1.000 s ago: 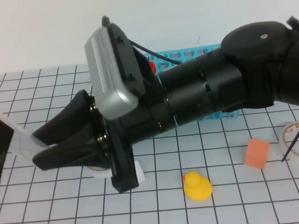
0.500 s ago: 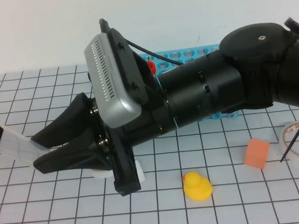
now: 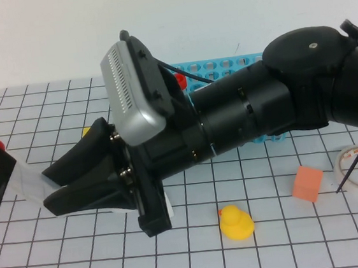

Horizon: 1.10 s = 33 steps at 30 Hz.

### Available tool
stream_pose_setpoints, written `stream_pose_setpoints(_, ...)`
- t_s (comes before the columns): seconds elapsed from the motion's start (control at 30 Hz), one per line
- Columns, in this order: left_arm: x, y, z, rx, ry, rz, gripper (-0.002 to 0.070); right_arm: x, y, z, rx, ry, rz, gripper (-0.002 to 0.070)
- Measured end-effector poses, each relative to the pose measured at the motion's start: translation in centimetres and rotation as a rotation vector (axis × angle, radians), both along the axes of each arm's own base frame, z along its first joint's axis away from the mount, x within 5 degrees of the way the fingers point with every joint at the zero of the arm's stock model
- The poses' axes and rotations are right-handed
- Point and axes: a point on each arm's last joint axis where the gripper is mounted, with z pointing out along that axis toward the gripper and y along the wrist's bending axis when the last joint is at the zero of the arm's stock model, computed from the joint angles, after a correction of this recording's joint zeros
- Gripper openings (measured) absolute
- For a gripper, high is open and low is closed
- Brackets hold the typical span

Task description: Place the test tubes

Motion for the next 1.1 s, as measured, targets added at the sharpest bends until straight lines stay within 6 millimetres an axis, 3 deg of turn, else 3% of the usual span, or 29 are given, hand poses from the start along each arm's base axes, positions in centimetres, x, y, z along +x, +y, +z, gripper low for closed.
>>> stream_pose_setpoints(0.13,0.0,-0.1,-0.1,0.017,-0.002,-0.008,0.0265,0.6,-0.8,0.1,-0.025,0.03,-0.026,0.0251)
stream_pose_setpoints(0.33,0.0,-0.2,-0.1,0.038,-0.007,-0.013,0.0265,1.9,-3.7,1.4,-0.095,-0.063,-0.099,0.0287)
stream_pose_setpoints(0.47,0.0,-0.2,-0.1,0.038,-0.007,-0.013,0.0265,1.8,-6.3,2.9,-0.175,-0.151,-0.14,0.0283)
stream_pose_setpoints(0.57,0.0,-0.2,-0.1,0.035,-0.008,-0.013,0.0265,1.2,-8.7,4.2,-0.268,-0.188,-0.193,0.0225)
stream_pose_setpoints(0.7,0.6,-0.2,-0.1,0.031,0.003,-0.006,0.0265,-0.7,-12.3,6.4,-0.428,-0.178,-0.315,0.0066)
stream_pose_setpoints(0.77,1.3,-0.2,0.3,0.039,0.008,-0.001,0.0265,-1.9,-14.1,7.4,-0.508,-0.195,-0.376,0.0032)
stream_pose_setpoints(1.1,7.3,-1.7,4.3,0.012,0.0,-0.165,0.0265,-10.4,-22.2,12.7,-0.587,-0.244,-0.711,0.0006)
